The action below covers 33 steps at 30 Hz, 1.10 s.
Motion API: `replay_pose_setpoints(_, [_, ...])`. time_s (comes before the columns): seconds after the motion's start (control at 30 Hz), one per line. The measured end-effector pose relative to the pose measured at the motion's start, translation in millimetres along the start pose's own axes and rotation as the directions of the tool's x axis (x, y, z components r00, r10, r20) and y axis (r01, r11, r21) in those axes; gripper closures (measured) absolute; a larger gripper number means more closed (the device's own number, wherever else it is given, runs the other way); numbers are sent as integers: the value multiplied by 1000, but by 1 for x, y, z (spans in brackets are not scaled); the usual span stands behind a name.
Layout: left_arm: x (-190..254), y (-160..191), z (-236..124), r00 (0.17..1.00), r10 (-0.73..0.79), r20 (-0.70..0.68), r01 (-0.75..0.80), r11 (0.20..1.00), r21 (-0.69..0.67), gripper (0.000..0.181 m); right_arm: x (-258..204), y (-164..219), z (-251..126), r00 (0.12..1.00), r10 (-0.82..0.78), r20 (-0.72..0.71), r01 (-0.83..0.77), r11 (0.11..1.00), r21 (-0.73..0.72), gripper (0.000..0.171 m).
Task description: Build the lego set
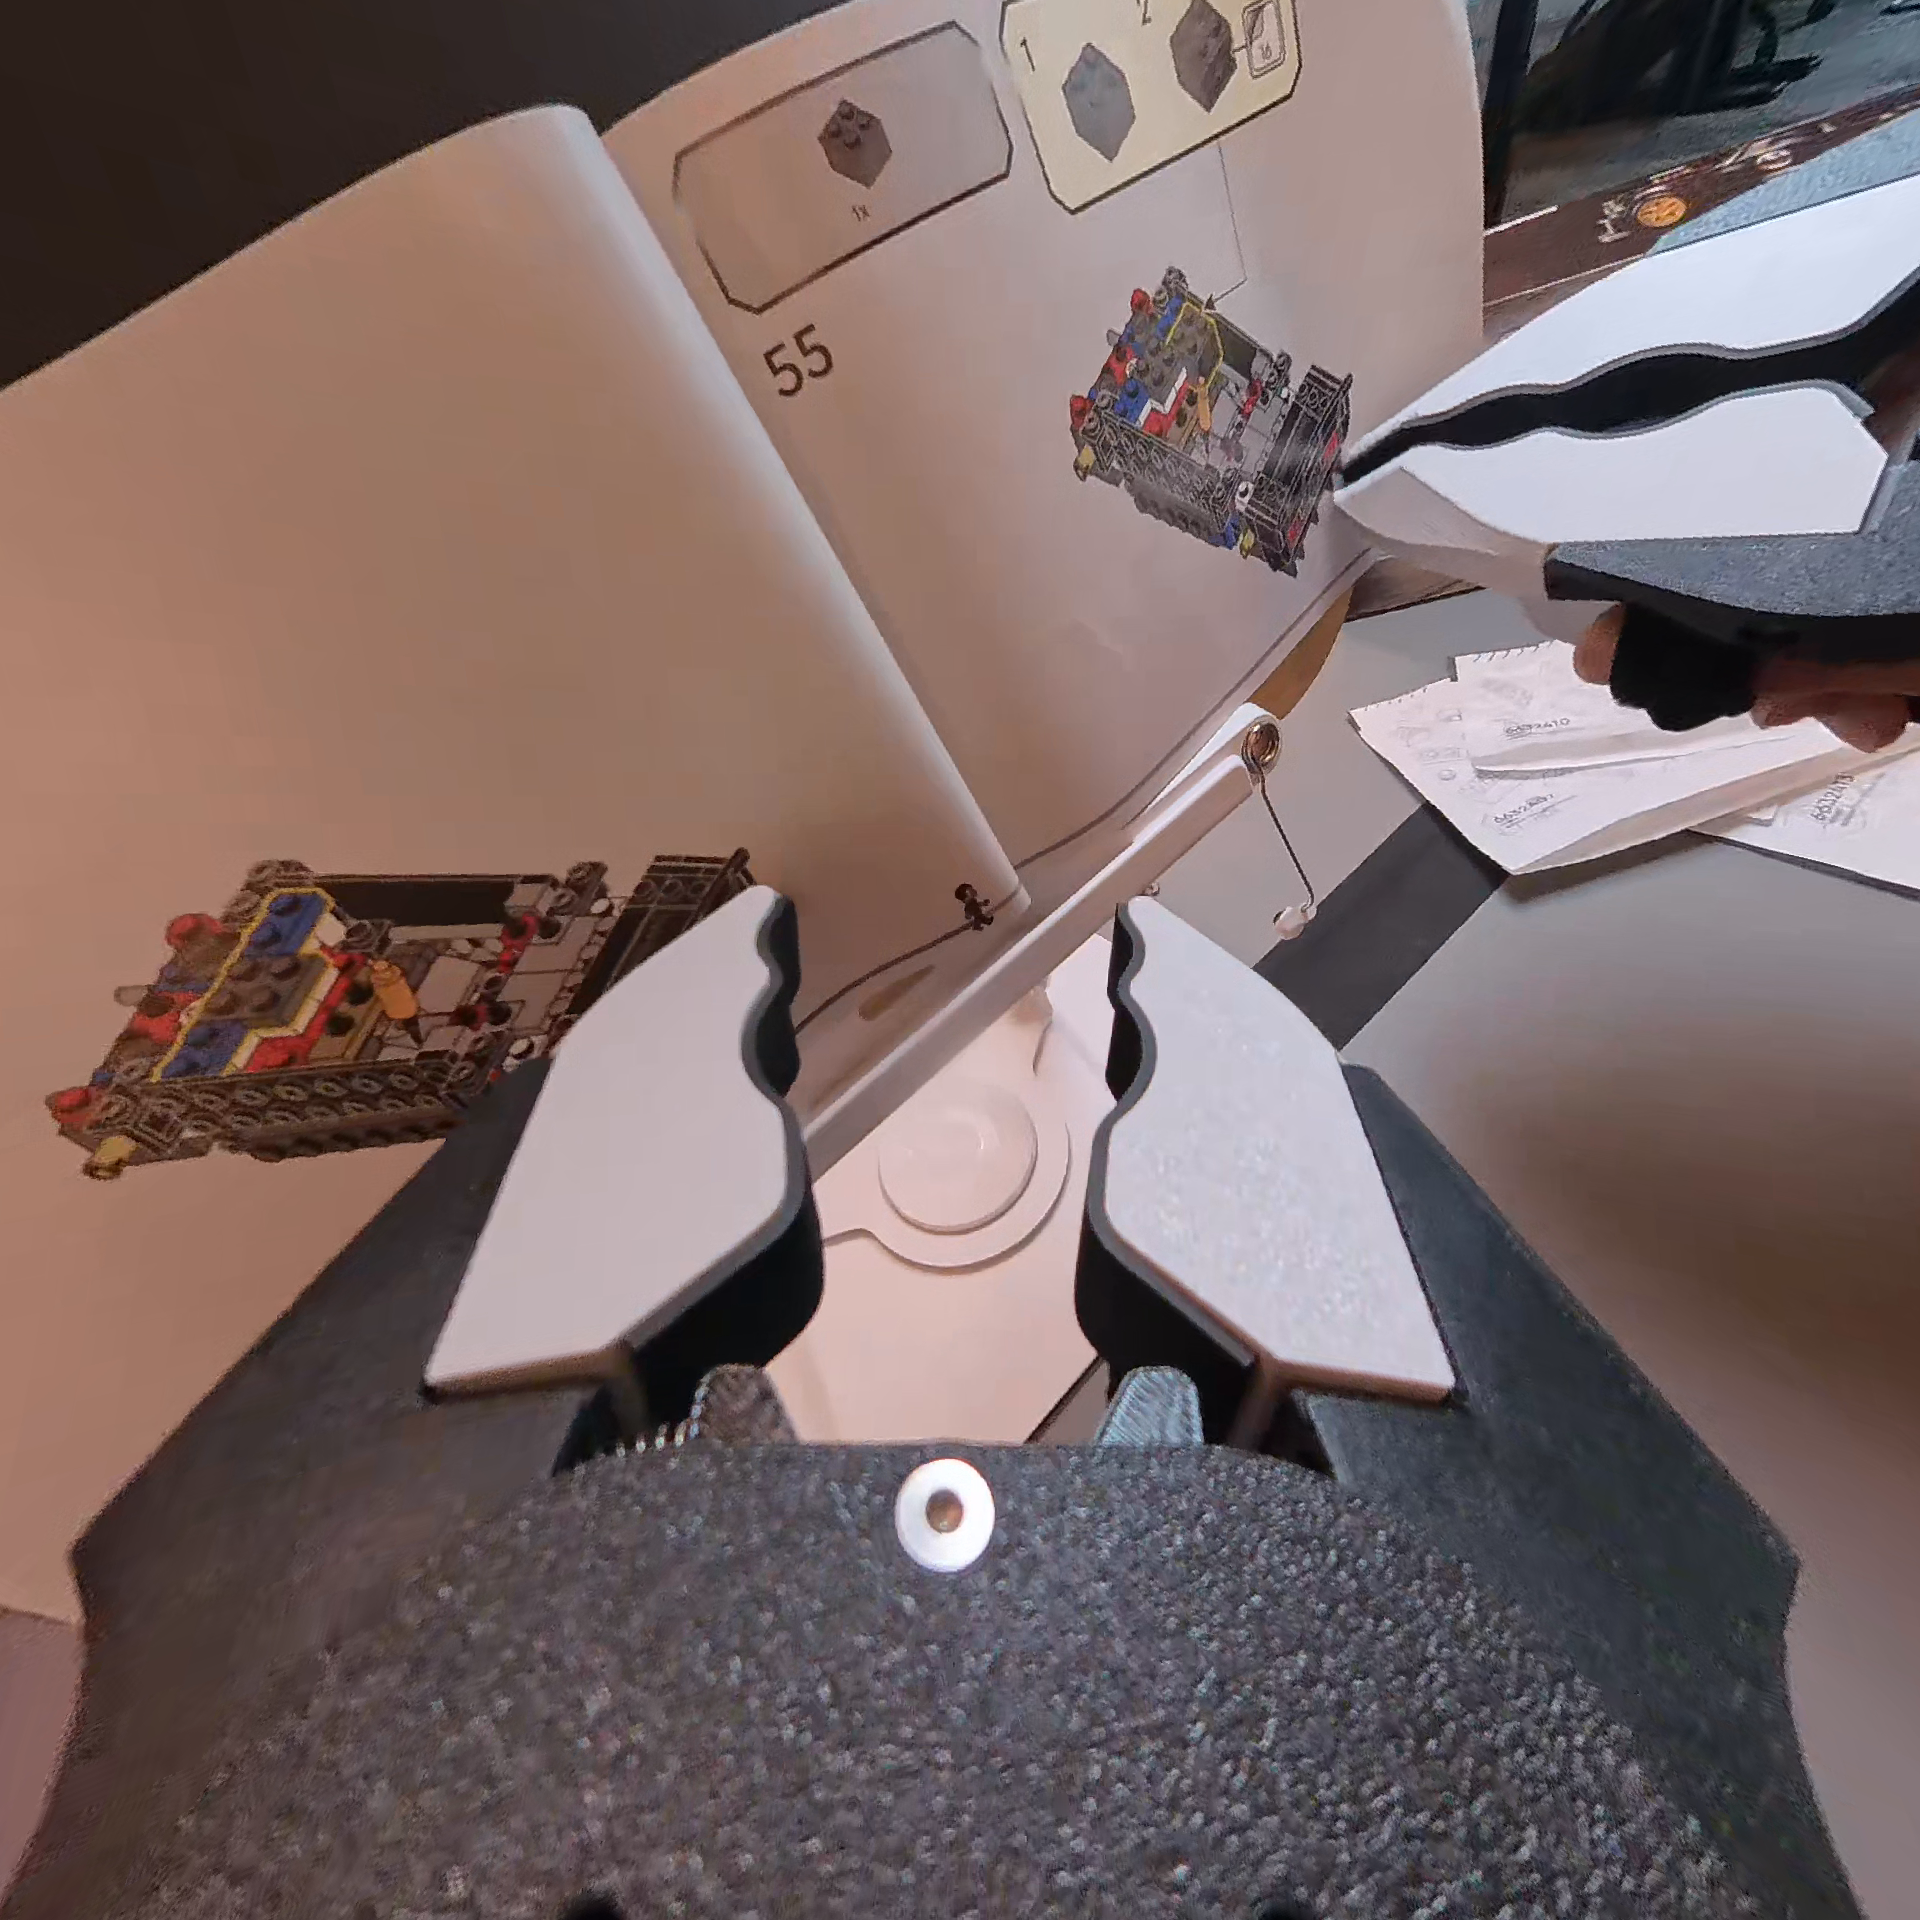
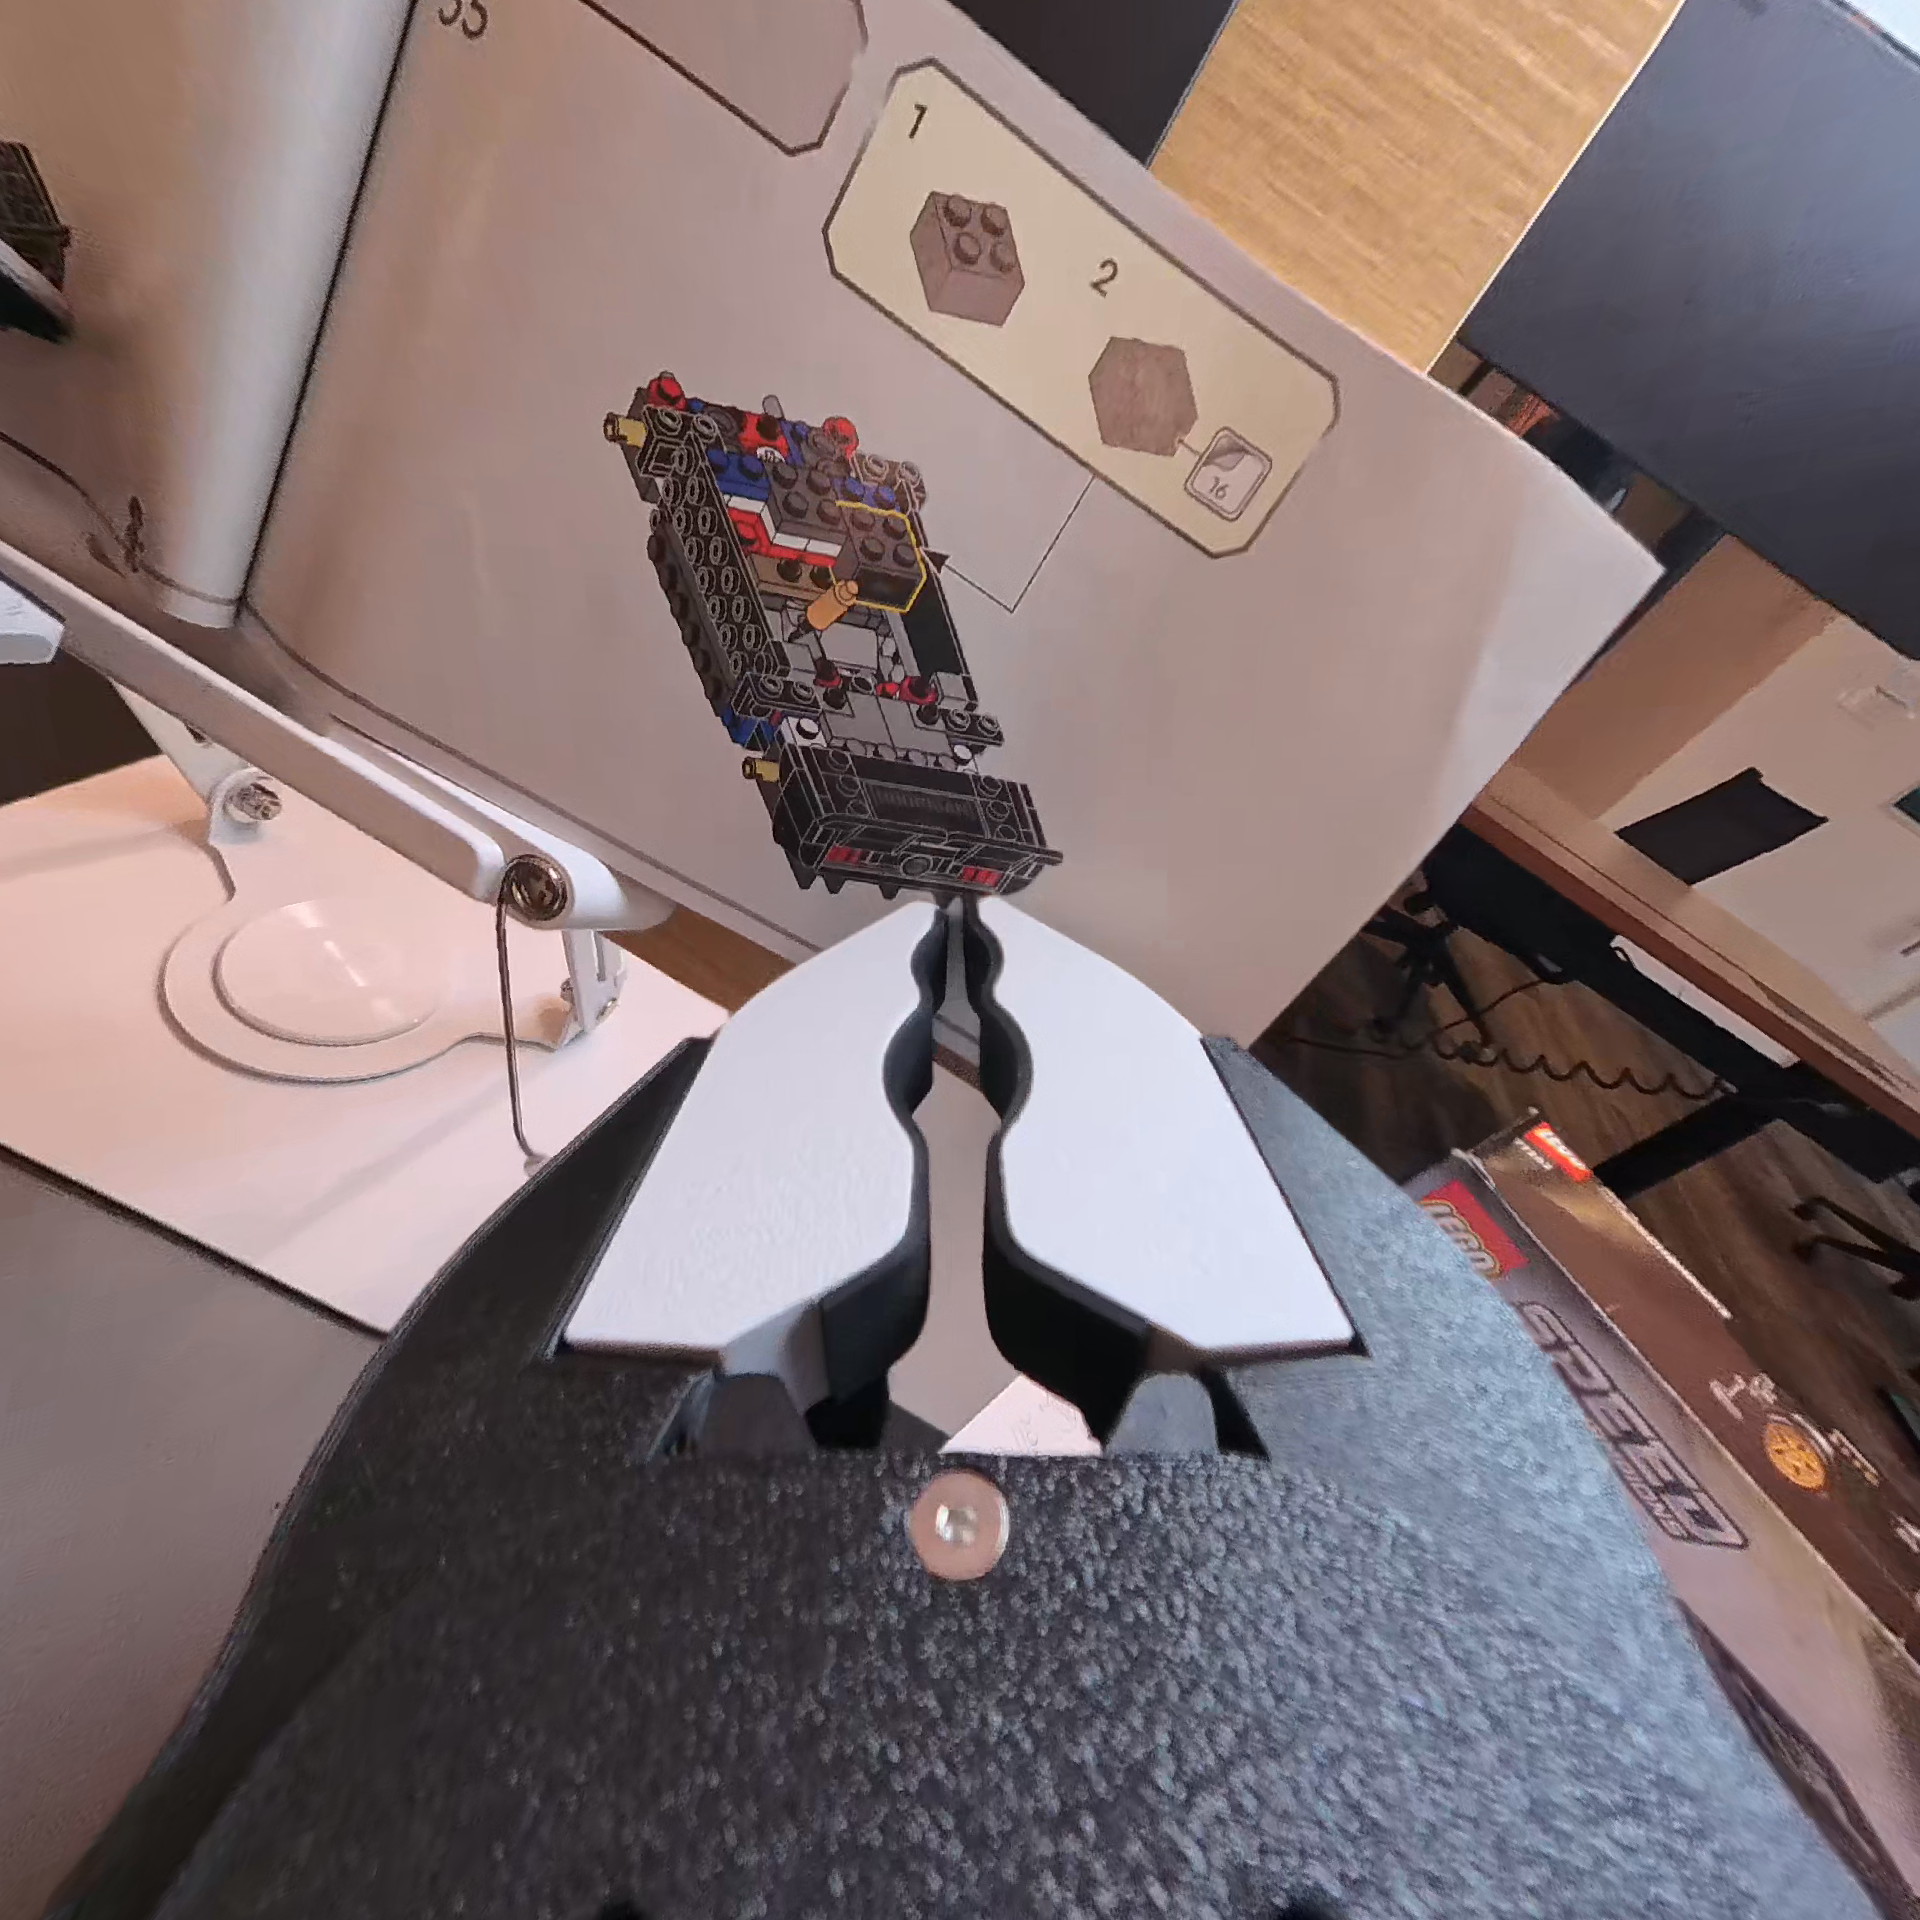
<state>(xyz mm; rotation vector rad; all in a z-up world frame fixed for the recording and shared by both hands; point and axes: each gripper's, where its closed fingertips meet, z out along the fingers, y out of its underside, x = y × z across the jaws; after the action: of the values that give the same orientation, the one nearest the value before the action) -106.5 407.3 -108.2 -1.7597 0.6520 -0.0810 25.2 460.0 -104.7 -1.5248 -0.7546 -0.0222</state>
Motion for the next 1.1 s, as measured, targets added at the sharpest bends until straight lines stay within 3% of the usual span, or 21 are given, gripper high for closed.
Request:
replay_pose_setpoints(0.37, [6, -10, -10, 989, 25, 143, -34, 998, 59, 128, -20, 2, -13, 997, 61, 57, -62, 998, 16, 164])
replay_pose_setpoints(0.6, [15, -9, -32, 981, -78, 179, 54, 989, 135, 128, -38, -12, -41, 988, 122, 95, -130, 988, 80, 163])
replay_pose_setpoints(0.8, [15, -18, -89, 968, -158, 194, 91, 945, 314, 144, -43, -25, -87, 974, 205, 96, -216, 969, 123, 148])
replay_pose_setpoints(0.9, [18, -21, -122, 972, -163, 170, 95, 931, 351, 155, -47, -29, -114, 971, 209, 117, -224, 966, 132, 140])
replay_pose_setpoints(1.0, [23, -26, -161, 980, -157, 126, 94, 911, 401, 177, -50, -30, -141, 971, 198, 134, -216, 967, 138, 132])
replay_pose_setpoints(1.1, [27, -21, -194, 977, -199, 74, 152, 897, 415, 181, -56, -23, -165, 971, 177, 162, -197, 974, 115, 132])
